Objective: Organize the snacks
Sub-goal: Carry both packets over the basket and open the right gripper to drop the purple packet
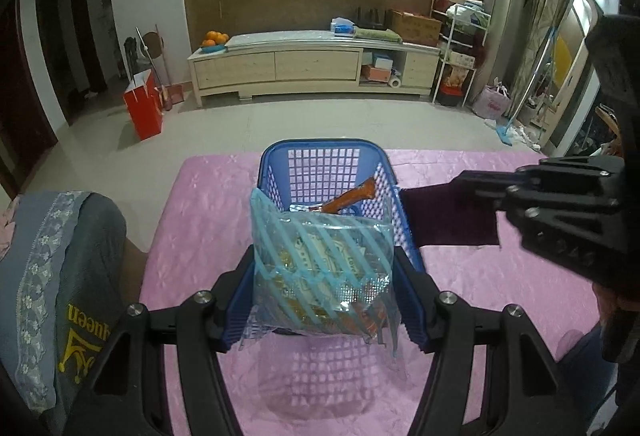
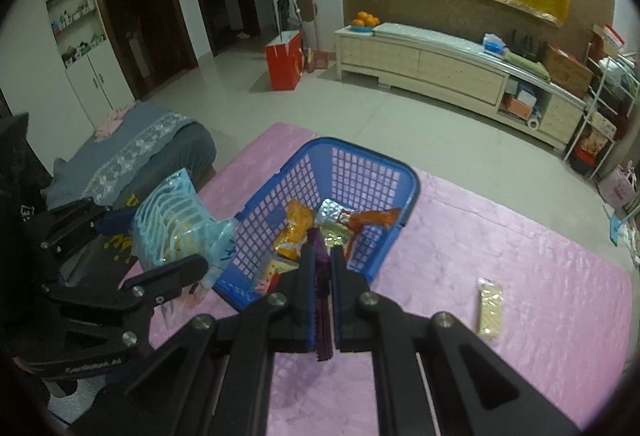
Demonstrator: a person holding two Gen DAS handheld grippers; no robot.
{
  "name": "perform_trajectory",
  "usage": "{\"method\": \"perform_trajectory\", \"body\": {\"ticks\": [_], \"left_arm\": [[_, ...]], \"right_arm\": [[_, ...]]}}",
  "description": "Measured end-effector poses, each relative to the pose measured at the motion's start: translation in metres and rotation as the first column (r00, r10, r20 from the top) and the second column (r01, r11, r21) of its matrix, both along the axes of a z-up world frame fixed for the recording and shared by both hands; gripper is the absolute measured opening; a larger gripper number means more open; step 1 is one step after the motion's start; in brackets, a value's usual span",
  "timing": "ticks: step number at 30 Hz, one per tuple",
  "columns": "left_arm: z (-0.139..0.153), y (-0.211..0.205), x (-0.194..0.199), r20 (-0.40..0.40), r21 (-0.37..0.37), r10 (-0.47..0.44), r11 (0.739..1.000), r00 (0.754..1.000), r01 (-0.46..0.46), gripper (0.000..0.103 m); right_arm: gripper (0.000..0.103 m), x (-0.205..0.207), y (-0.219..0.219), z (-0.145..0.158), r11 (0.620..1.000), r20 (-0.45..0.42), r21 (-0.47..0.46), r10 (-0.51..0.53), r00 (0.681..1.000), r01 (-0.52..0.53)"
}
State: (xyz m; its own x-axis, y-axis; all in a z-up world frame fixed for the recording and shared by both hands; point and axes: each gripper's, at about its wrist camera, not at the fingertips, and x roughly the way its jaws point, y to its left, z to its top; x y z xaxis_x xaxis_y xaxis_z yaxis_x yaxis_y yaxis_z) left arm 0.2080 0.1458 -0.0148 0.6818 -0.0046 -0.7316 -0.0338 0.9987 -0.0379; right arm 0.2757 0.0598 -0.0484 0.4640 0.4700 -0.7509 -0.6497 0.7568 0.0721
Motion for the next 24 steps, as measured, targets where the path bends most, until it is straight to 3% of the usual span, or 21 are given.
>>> {"method": "perform_trajectory", "body": {"ticks": [13, 19, 21, 23, 24], "left_arm": [[-0.054, 0.030, 0.057, -0.087, -0.045, 0.020, 0.999, 0.996, -0.024, 0.060], [-0.062, 0.030, 0.063, -0.100, -0.057, 0.026, 0.998, 0.995, -0.032, 0.060], [-0.061, 0.029, 0.061, -0.098, -0.054, 0.023, 0.998, 0.995, -0.028, 0.060], [-0.059, 0.028, 0.060, -0.098, -0.051, 0.023, 0.998, 0.995, -0.028, 0.060], [-0.058, 0.028, 0.058, -0.097, -0.050, 0.025, 0.998, 0.995, -0.030, 0.060]], "right_arm": [[0.010, 0.060, 0.030, -0.053, 0.993, -0.048, -0.096, -0.072, 0.996, 0.067], [0.013, 0.074, 0.035, -0.069, 0.978, -0.041, -0.166, -0.135, 0.990, 0.126], [0.031, 0.074, 0.029, -0.068, 0.972, -0.008, -0.169, -0.165, 0.986, 0.161], [0.084, 0.073, 0.025, -0.065, 0.970, 0.003, -0.156, -0.186, 0.982, 0.185], [0.089, 0.071, 0.020, -0.062, 0.973, 0.009, -0.131, -0.190, 0.982, 0.190]]}}
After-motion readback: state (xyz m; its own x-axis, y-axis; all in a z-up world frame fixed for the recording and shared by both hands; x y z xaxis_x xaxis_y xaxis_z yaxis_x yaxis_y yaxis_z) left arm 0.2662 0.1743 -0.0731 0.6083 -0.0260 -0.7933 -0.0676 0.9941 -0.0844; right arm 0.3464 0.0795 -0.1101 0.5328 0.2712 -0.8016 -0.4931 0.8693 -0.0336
